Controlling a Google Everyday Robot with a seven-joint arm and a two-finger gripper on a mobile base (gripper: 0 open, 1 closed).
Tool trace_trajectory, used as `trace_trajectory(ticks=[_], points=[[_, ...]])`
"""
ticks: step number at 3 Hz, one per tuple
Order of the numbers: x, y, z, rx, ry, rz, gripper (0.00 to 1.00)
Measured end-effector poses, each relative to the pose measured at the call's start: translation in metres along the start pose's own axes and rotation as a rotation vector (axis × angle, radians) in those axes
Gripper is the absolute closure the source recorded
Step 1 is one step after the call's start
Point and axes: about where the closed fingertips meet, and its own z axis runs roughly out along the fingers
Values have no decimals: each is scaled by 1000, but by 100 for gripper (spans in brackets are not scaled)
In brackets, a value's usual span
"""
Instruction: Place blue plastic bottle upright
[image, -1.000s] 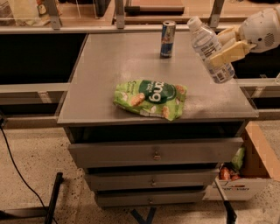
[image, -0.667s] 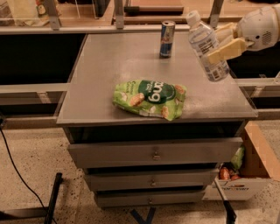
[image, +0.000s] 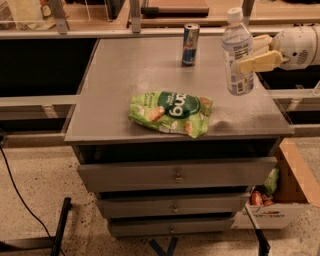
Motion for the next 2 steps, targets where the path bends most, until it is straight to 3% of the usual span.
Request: trace_trajectory(ticks=[1, 2], points=[[3, -5, -1, -36, -192, 3, 100], [10, -6, -5, -43, -275, 3, 100]])
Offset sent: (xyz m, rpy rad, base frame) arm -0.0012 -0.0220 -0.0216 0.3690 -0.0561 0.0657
